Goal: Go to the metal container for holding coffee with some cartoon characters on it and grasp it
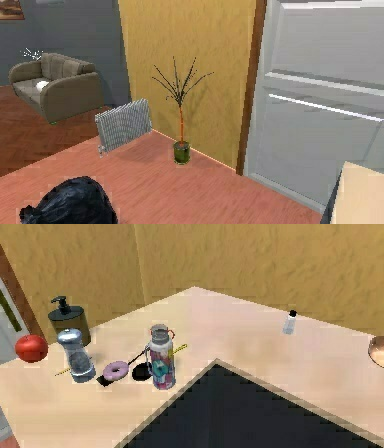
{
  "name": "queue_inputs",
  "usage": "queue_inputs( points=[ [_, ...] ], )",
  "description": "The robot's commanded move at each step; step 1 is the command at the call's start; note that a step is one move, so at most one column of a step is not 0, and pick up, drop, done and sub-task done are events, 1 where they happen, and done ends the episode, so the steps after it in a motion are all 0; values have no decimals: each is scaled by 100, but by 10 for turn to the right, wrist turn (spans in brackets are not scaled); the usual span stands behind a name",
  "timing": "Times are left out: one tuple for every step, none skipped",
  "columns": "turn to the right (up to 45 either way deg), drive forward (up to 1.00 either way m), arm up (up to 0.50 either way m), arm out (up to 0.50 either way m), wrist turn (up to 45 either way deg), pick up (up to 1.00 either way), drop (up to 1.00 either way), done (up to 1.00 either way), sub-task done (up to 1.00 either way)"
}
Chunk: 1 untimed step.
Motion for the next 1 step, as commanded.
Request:
queue_inputs(
  points=[
    [0,0,50,0,0,0,0,0,0]
  ],
)
